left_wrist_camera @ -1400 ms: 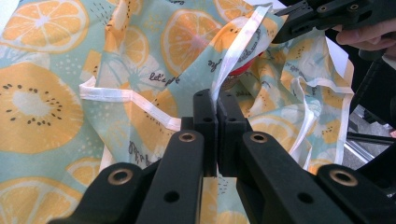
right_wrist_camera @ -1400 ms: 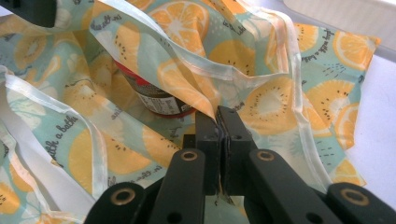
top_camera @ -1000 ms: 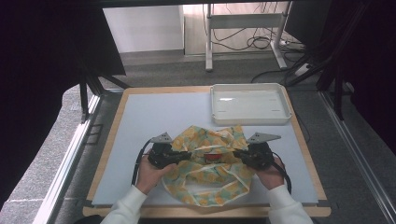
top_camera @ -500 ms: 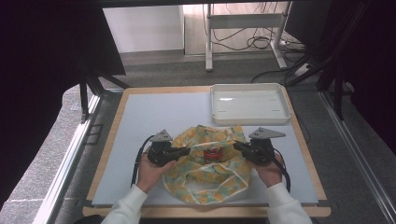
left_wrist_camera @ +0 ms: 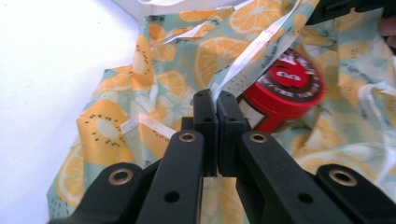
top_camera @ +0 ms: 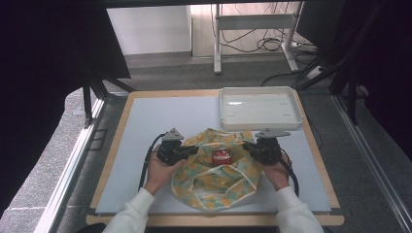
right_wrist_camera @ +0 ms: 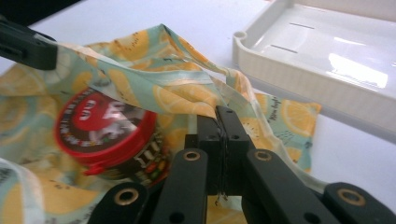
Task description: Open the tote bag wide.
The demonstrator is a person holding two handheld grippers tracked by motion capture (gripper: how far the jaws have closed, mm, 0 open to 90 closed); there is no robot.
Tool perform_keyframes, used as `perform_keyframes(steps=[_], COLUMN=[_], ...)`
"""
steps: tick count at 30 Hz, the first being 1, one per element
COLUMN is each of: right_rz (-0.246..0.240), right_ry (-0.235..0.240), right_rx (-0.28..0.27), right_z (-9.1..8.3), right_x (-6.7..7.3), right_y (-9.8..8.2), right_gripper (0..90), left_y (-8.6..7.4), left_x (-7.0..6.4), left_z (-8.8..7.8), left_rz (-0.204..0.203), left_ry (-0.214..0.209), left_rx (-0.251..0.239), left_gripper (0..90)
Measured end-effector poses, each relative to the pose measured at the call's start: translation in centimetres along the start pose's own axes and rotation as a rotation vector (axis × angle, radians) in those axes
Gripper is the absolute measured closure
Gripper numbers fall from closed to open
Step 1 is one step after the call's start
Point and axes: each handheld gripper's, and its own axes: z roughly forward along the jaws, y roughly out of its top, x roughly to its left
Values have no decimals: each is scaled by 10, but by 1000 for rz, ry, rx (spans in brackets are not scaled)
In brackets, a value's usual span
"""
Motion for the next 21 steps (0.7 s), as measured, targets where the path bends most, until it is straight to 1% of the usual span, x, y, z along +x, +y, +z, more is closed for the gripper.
perform_keyframes(steps=[3, 6, 8, 10, 12, 14, 15, 18, 19, 21], right_rz=[-6, 7, 16, 23, 25, 24, 26, 27, 18, -2], right_ry=[-21, -32, -39, -44, -58, -72, -76, -71, -69, -69], right_rx=[18, 29, 40, 53, 76, 99, 111, 142, 154, 175], right_z=[7, 14, 18, 21, 26, 31, 32, 35, 36, 39], right_x=[-1, -5, -8, -9, -10, -11, -11, -12, -12, -11], right_y=[1, 0, 0, -1, -4, -8, -9, -12, -13, -15], right_gripper=[886, 886, 886, 886, 886, 886, 886, 886, 886, 886], left_y=[1, 2, 3, 3, 3, 1, -1, -3, -5, -7], left_x=[3, 6, 6, 6, 7, 8, 8, 11, 11, 11], left_z=[7, 11, 15, 20, 27, 33, 35, 37, 37, 38], left_rz=[9, 4, 16, 34, 43, 48, 41, 28, 21, 20], left_ry=[32, 35, 51, 78, 95, 100, 99, 89, 85, 84], left_rx=[8, 12, 18, 19, 41, 64, 76, 99, 106, 116], left_gripper=[899, 899, 899, 900, 900, 900, 900, 898, 898, 897])
